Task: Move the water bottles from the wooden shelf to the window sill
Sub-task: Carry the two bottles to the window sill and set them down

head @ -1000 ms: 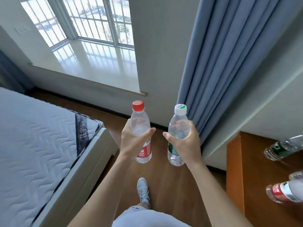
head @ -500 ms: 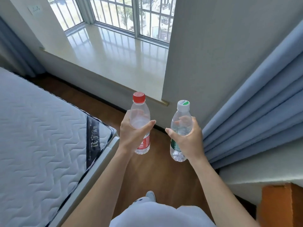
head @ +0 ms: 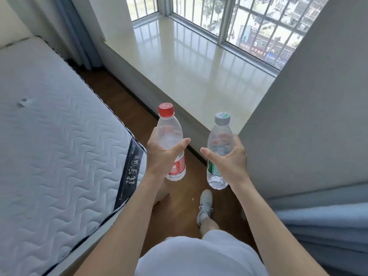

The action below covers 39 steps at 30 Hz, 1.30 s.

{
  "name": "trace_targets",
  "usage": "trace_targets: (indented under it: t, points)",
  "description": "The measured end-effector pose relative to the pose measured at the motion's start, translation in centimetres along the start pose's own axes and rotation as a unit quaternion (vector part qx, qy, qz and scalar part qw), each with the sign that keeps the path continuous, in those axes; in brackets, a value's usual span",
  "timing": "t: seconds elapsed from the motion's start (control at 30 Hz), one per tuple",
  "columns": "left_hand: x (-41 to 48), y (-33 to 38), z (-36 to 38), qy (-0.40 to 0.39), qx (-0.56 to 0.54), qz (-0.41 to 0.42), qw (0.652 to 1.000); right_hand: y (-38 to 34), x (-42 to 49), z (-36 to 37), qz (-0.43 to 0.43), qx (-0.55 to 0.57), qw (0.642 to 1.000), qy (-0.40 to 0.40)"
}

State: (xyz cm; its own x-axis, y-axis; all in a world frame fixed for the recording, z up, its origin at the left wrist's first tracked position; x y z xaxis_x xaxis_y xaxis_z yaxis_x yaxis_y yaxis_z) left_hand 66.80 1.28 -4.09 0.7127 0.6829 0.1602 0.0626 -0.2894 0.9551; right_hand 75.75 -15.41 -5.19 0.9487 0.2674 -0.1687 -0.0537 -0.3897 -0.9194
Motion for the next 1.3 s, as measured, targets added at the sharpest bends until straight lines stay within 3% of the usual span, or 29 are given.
trace_targets:
  t: [0.33,0.5,0.77,0.97,1.3]
  points:
    - [15.0,0.6,6.2,0.093,0.051,-0.029,0.994,-4.8,19.0,1.9,-0.042,-0.020,0.992,-0.118]
    - [18.9,-0.4,5.6,0.160,0.067,-0.052,0.983,-6.3,24.8,4.3,-0.032,-0.016,0.986,-0.163]
    - [24.5,-3.0,2.1,0.226,0.084,-0.084,0.967,-9.6,30.9,11.7,-0.049,-0.038,0.970,-0.236]
    - [31.4,-5.8,-1.4,0.207,0.122,-0.070,0.968,-13.8,35.8,20.2,-0.083,-0.049,0.956,-0.276]
    - [47.4,-10.1,-14.3,0.240,0.161,-0.067,0.955,-24.2,44.8,38.1,-0.103,-0.051,0.943,-0.314]
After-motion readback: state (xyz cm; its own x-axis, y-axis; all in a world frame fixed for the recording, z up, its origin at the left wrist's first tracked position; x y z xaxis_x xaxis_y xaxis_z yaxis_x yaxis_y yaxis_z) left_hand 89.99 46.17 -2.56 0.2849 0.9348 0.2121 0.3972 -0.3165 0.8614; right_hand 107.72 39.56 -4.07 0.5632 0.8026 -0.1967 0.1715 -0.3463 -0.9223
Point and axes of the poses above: each hand's wrist, its own x-axis towards the middle knuckle, its own z-axis out of the palm, y = z × x, the point moved 2 cm from there along x, towards the middle knuckle, and after that the axes turned 9 degrees about z, right-handed, at the moved point
